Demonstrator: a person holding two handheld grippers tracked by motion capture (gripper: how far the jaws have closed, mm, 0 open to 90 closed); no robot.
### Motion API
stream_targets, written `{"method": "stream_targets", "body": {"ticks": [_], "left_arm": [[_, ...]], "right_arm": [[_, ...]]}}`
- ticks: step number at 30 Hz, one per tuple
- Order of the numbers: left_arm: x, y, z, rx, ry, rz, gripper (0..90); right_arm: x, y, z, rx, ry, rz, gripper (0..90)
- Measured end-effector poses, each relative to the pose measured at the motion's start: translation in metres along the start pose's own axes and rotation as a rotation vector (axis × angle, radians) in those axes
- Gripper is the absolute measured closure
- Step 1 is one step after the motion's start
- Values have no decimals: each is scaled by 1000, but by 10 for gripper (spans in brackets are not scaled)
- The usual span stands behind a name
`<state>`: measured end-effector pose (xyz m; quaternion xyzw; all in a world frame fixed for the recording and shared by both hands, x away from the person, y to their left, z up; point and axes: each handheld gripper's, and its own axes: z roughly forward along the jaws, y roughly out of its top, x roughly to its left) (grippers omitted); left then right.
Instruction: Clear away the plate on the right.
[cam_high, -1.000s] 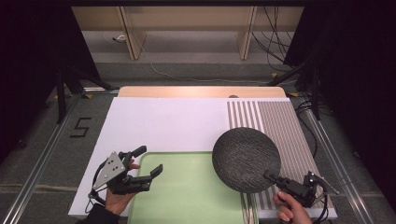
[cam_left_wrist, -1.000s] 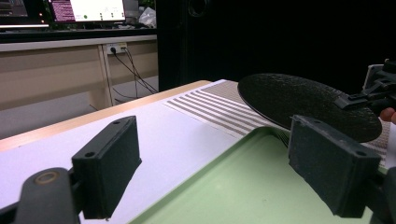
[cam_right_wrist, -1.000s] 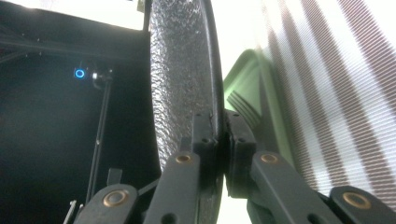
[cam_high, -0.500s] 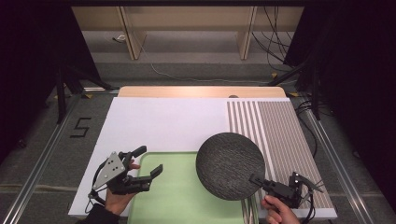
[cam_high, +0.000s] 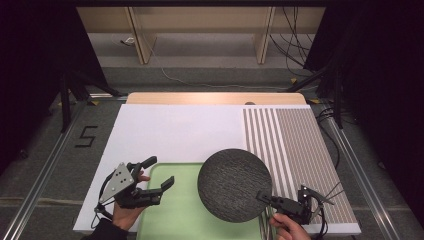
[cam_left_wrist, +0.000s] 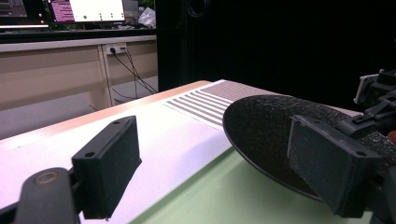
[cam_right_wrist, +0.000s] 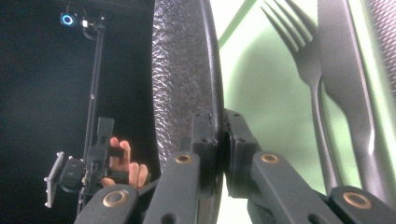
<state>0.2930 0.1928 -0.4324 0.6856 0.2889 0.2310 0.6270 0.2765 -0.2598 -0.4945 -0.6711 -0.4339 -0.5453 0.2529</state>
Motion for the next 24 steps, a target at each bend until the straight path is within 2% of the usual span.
{"method": "stream_targets", "body": {"ticks": [17, 24], "left_arm": [[0, 0, 0, 0, 0, -1, 167], [0, 0, 0, -1, 0, 0, 168]], "right_arm": [[1, -13, 23, 92, -38, -27, 849], [1, -18, 33, 127, -70, -35, 845]]}}
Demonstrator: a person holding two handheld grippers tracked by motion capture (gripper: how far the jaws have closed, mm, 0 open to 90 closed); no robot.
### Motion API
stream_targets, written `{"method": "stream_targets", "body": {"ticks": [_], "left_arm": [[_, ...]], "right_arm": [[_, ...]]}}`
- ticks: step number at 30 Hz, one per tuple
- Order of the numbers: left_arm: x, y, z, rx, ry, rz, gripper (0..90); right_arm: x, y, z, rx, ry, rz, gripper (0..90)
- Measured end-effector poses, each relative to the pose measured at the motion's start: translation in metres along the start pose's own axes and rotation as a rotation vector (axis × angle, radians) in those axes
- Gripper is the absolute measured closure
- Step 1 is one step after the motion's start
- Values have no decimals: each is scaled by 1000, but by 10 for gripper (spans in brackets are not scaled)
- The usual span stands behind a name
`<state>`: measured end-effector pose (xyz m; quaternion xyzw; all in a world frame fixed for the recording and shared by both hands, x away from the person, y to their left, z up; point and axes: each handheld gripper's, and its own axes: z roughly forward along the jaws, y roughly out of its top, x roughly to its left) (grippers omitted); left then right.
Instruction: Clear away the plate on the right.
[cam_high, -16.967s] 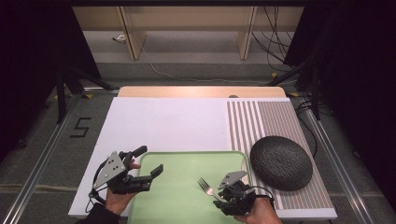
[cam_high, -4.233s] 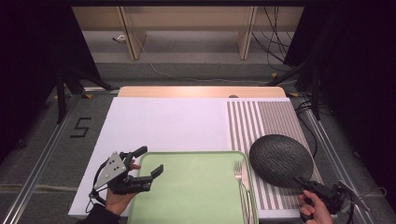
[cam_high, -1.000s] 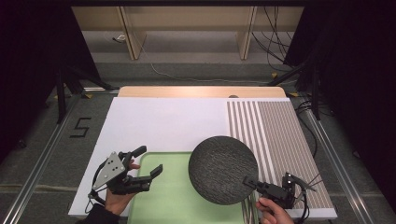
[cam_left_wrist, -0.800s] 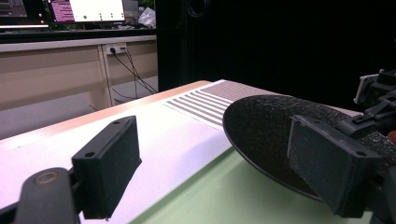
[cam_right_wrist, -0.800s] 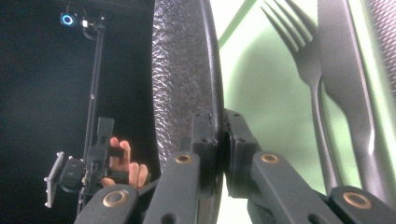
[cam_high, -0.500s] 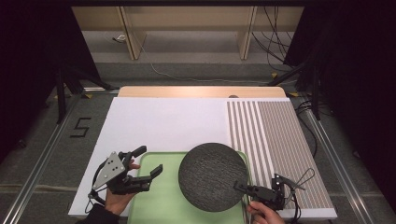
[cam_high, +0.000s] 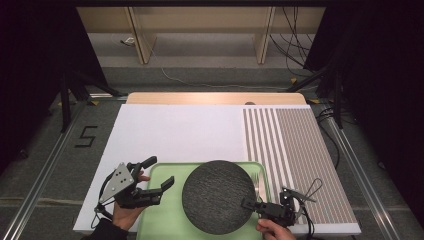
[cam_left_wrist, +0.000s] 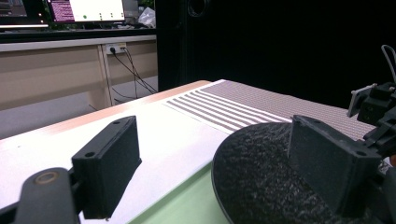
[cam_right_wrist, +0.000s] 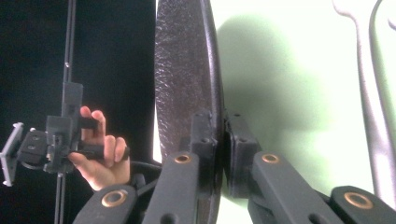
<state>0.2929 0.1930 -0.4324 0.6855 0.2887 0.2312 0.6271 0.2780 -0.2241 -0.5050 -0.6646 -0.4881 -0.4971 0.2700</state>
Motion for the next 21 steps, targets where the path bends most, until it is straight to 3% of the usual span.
{"method": "stream_targets", "body": {"ticks": [21], "left_arm": [[0, 0, 0, 2, -2, 0, 167]], "right_arm": [[-3, -2, 17, 53, -59, -9, 839]]}}
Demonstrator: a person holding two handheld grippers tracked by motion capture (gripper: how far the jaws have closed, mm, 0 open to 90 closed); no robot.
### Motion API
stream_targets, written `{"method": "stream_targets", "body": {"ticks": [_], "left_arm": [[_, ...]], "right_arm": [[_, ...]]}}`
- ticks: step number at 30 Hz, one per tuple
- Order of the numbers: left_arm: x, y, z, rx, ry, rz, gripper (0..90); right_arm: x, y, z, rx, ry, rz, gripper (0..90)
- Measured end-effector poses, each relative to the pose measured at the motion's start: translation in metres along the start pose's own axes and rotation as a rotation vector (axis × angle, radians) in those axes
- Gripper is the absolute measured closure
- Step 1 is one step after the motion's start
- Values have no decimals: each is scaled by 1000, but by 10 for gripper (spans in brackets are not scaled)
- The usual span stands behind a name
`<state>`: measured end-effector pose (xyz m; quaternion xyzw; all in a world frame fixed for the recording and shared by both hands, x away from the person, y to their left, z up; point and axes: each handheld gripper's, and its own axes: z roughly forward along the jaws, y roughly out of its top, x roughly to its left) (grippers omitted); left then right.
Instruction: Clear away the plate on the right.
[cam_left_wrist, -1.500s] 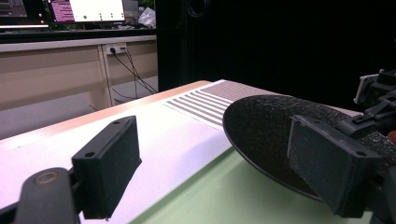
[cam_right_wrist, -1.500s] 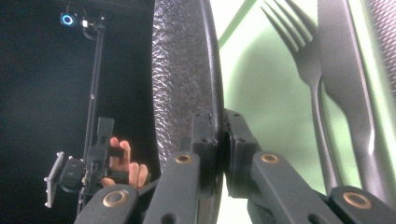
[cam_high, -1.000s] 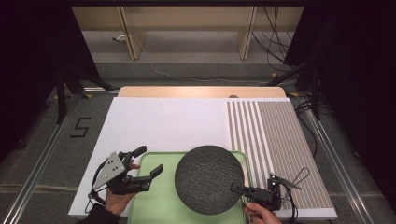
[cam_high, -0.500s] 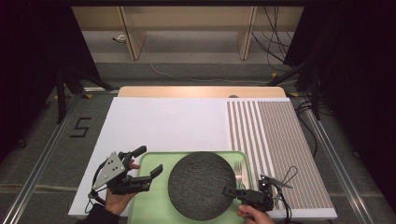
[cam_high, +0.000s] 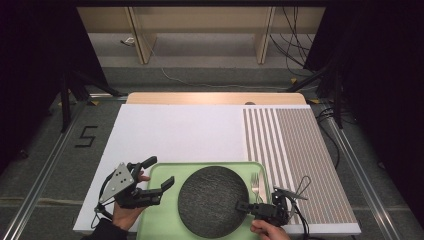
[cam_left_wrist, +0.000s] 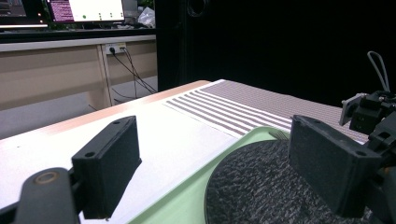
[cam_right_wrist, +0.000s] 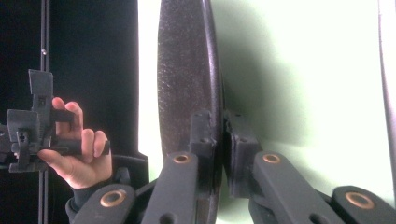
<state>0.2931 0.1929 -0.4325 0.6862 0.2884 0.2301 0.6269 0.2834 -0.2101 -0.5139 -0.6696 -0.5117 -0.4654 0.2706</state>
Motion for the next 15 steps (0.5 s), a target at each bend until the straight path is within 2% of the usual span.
{"method": "stream_targets", "body": {"ticks": [9, 15], "left_arm": [[0, 0, -1, 1, 0, 1, 167], [0, 0, 0, 5, -1, 1, 167]], "right_arm": [[-1, 4, 1, 11, -33, -8, 844], [-1, 9, 2, 31, -89, -57, 780]]}}
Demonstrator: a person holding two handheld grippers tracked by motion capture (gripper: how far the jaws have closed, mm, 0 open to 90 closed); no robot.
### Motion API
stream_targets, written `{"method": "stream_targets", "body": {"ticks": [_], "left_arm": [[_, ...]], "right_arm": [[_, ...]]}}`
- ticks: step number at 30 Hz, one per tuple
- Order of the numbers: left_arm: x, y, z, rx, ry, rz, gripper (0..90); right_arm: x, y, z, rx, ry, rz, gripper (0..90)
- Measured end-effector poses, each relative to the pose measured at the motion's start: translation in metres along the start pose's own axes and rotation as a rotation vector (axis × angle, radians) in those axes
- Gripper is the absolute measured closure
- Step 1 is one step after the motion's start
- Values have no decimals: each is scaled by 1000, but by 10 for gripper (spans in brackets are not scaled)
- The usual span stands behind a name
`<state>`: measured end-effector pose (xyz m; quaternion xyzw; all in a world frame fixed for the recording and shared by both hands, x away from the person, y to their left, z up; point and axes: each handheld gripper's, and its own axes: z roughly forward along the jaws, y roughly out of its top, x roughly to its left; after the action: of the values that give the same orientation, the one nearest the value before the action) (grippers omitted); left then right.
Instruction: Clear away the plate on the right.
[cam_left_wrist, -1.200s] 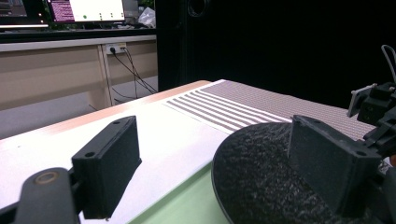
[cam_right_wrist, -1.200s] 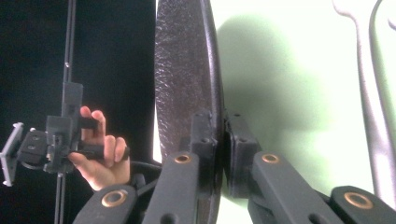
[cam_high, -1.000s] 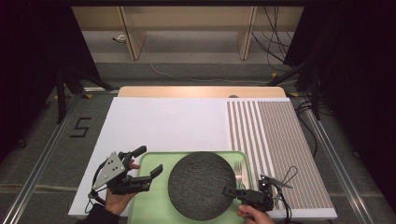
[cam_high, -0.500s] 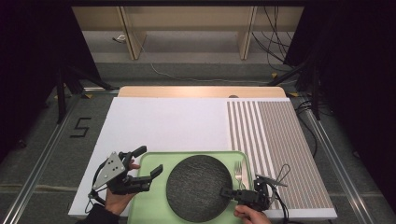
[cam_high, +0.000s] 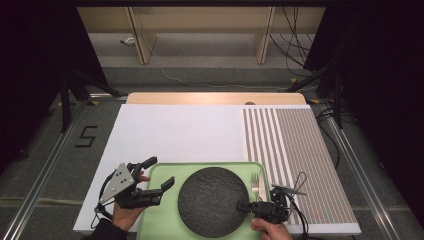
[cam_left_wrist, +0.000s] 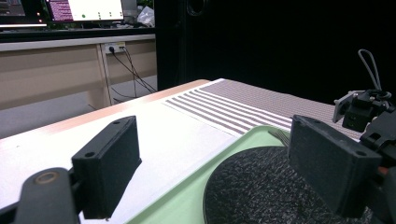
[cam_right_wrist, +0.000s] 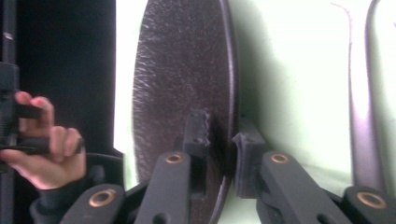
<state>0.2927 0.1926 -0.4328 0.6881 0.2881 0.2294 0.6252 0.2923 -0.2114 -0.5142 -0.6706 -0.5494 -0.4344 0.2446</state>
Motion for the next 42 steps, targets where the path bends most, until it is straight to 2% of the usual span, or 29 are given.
{"method": "stream_targets", "body": {"ticks": [4, 7, 9, 12, 18, 28, 31, 36, 42], "left_arm": [[0, 0, 0, -1, 0, 1, 167], [0, 0, 0, 0, 1, 2, 167], [0, 0, 0, 0, 1, 0, 167], [0, 0, 0, -1, 0, 0, 167], [0, 0, 0, -1, 0, 1, 167], [0, 0, 0, -1, -2, -1, 167], [0, 0, 0, -2, -1, -2, 166], [0, 0, 0, -2, -2, -2, 167], [0, 0, 0, -2, -3, 0, 166]], "right_arm": [[5, 1, 1, 16, -34, -50, 683], [20, 1, 1, 26, -142, -213, 611], [26, 0, 2, 35, -165, -257, 546], [26, 1, 0, 34, -160, -253, 496], [29, 3, -6, 1, -184, -291, 410], [35, 7, -14, -46, -219, -349, 367], [37, 7, -16, -63, -222, -381, 357], [46, 7, -20, -107, -227, -473, 332], [49, 10, -30, -172, -190, -510, 313]]}}
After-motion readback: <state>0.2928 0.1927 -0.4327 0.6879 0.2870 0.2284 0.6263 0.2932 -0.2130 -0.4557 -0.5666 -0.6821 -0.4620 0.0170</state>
